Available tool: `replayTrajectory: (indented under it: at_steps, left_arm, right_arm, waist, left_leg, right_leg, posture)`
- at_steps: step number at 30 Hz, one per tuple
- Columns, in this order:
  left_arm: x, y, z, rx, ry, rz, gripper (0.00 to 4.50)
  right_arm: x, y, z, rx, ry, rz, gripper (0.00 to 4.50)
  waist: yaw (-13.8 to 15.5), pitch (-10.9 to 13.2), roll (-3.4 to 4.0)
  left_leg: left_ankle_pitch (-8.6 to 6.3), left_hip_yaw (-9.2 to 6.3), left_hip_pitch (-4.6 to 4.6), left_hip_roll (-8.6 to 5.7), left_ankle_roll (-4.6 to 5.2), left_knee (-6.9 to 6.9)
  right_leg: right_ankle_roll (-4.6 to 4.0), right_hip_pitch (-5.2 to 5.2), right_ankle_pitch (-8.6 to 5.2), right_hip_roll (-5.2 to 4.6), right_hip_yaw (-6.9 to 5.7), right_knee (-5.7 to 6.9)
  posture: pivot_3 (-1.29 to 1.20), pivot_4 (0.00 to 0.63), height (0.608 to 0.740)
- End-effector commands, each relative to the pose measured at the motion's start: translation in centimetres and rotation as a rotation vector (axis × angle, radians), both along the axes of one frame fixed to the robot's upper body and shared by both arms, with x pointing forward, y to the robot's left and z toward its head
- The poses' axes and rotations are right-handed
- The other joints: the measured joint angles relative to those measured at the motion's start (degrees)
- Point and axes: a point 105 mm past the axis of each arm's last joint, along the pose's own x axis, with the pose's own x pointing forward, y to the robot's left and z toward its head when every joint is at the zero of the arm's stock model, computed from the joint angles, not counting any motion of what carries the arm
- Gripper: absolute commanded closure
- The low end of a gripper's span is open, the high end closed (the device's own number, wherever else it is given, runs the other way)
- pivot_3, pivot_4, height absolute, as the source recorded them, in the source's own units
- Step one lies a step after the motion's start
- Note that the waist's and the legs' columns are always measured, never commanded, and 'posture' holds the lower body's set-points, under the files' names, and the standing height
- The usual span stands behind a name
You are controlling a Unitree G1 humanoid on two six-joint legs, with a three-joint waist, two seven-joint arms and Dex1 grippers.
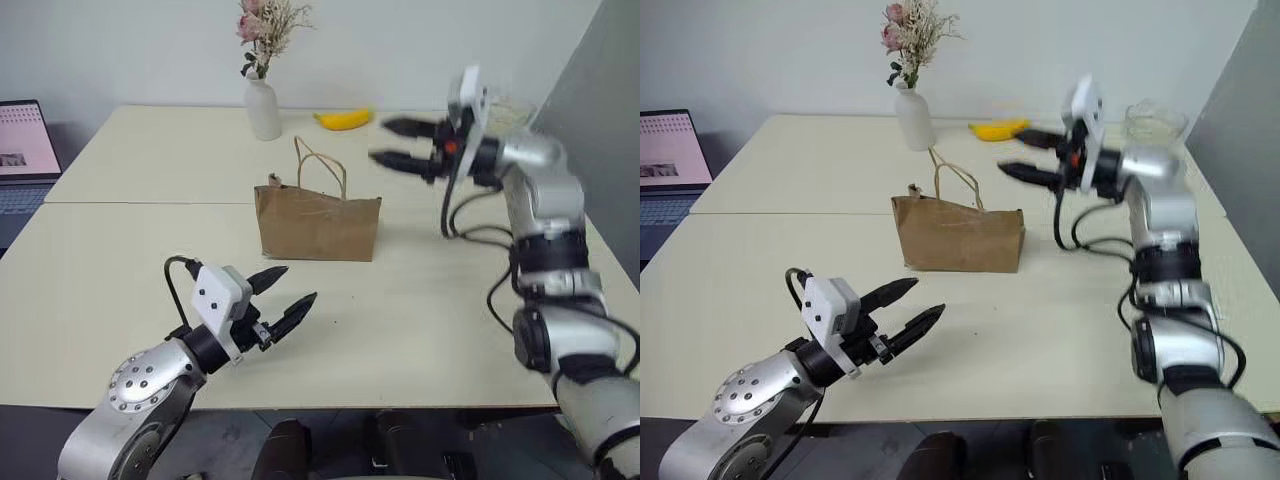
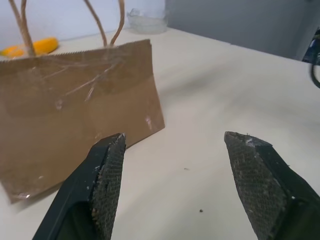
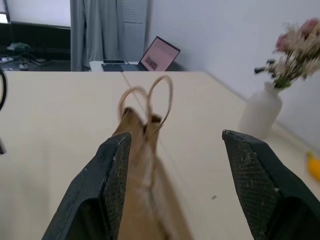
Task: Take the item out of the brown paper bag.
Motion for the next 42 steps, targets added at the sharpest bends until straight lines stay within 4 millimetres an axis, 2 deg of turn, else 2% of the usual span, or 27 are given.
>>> replayTrajectory:
  at_steps: [1, 6, 11, 13, 15, 19, 24, 26, 29, 33, 37, 42]
  left_arm:
    - [1.0, 2.0, 1.5, 0.024, -0.076, 0.08, 1.2]
    - [2.9, 4.0, 2.6, 0.065, -0.104, 0.125, 1.2]
    - [4.1, 4.7, 3.1, 0.092, -0.117, 0.099, 1.2]
    - [4.7, 4.8, 3.2, 0.09, -0.111, 0.066, 1.2]
    - [5.1, 4.9, 3.4, 0.089, -0.11, 0.039, 1.78]
    - [7.2, 5.5, 4.8, 0.103, -0.157, 0.043, 3.04]
    - [12.9, 5.8, 8.3, 0.151, -0.258, 0.054, 4.48]
    - [14.8, 5.7, 9.0, 0.182, -0.284, 0.059, 4.48]
    - [18.0, 5.2, 9.1, 0.267, -0.288, 0.05, 4.48]
    - [20.2, 4.4, 8.1, 0.352, -0.254, 0.02, 4.48]
    - [20.5, 3.3, 6.4, 0.423, -0.186, -0.089, 4.48]
    - [18.5, 2.3, 5.9, 0.449, -0.139, -0.314, 4.48]
  right_arm:
    - [-3.1, 0.1, 0.6, 0.016, -0.074, -0.058, 1.48]
    - [-5.9, -0.2, -3.9, -0.168, -0.087, -0.171, 1.48]
    - [-8.3, 0.6, -6.7, -0.118, 0.068, -0.254, 1.48]
    - [-9.3, 0.7, -8.5, -0.136, 0.117, -0.292, 1.48]
    - [-9.9, 0.7, -9.4, -0.141, 0.142, -0.324, 1.43]
    - [-10.1, 0.2, -9.1, -0.097, 0.145, -0.406, 1.43]
    - [-10.2, -1.3, -7.8, -0.058, 0.115, -0.506, 1.43]
    - [-10.3, -1.5, -7.5, -0.053, 0.11, -0.521, 1.43]
    - [-10.4, -2.0, -7.3, -0.038, 0.105, -0.553, 1.43]
    - [-10.5, -2.1, -7.5, -0.028, 0.113, -0.576, 1.43]
    - [-10.6, -2.0, -7.7, -0.025, 0.118, -0.575, 1.43]
    - [-11.4, -2.2, -8.3, -0.054, 0.139, -0.544, 1.43]
  waist:
    - [-0.09, 0.01, 0.02]
    - [-0.16, 0.0, 0.01]
    - [-0.36, 0.0, 0.0]
    - [-0.23, -0.01, -0.01]
    - [-0.13, -0.02, -0.05]
    - [-0.15, -0.01, -0.09]
    - [0.48, -0.04, -0.22]
    - [0.68, -0.04, -0.22]
    - [0.9, -0.04, -0.22]
    - [0.76, -0.04, -0.22]
    - [0.78, -0.04, -0.23]
    - [0.78, -0.04, -0.23]
  left_leg:
    - [0.0, -0.01, 0.03, 0.03, 0.0, 0.01]
    - [0.0, -0.08, 0.08, 0.05, 0.0, 0.01]
    - [0.0, -0.01, 0.05, 0.04, -0.02, 0.0]
    - [0.0, -0.03, 0.03, 0.02, -0.03, 0.0]
    - [0.0, -0.07, 0.02, 0.02, -0.03, 0.0]
    - [0.0, -0.04, 0.02, -0.01, -0.03, 0.04]
    - [0.01, -0.01, -0.08, -0.08, -0.04, 0.04]
    - [0.01, 0.04, -0.11, -0.09, -0.03, 0.01]
    - [0.0, 0.08, -0.21, -0.08, -0.03, -0.02]
    - [-0.01, 0.13, -0.43, -0.06, 0.0, -0.01]
    - [-0.01, 0.12, -0.7, -0.08, 0.0, 0.01]
    - [-0.01, 0.09, -0.78, -0.07, 0.01, 0.02]
  right_leg:
    - [0.0, 0.0, -0.01, 0.03, -0.01, 0.03]
    - [0.0, 0.03, -0.02, 0.11, -0.11, 0.05]
    - [0.02, 0.01, -0.02, 0.12, -0.04, 0.0]
    - [0.03, 0.01, -0.02, 0.11, -0.06, -0.04]
    - [0.03, 0.03, -0.03, 0.1, -0.11, -0.06]
    - [0.05, 0.03, -0.02, 0.09, -0.11, -0.06]
    - [0.07, 0.04, -0.01, 0.32, -0.29, -0.12]
    - [0.08, 0.05, -0.01, 0.32, -0.26, -0.21]
    - [0.16, 0.04, 0.04, 0.33, -0.25, -0.44]
    - [0.21, -0.05, 0.06, 0.34, -0.27, -0.63]
    - [0.26, -0.2, 0.03, 0.33, -0.28, -0.66]
    - [0.28, -0.24, 0.02, 0.33, -0.32, -0.66]
  posture:
    - [0.0, 0.15, 0.74]
    - [0.0, 0.15, 0.74]
    - [0.0, 0.15, 0.74]
    - [0.0, 0.15, 0.74]
    - [0.0, 0.15, 0.74]
    - [0.0, 0.15, 0.74]
    - [0.0, 0.15, 0.74]
    - [0.0, 0.15, 0.74]
    - [0.0, 0.15, 0.74]
    - [0.0, 0.15, 0.74]
    - [0.0, 0.15, 0.74]
    - [0.0, 0.15, 0.74]
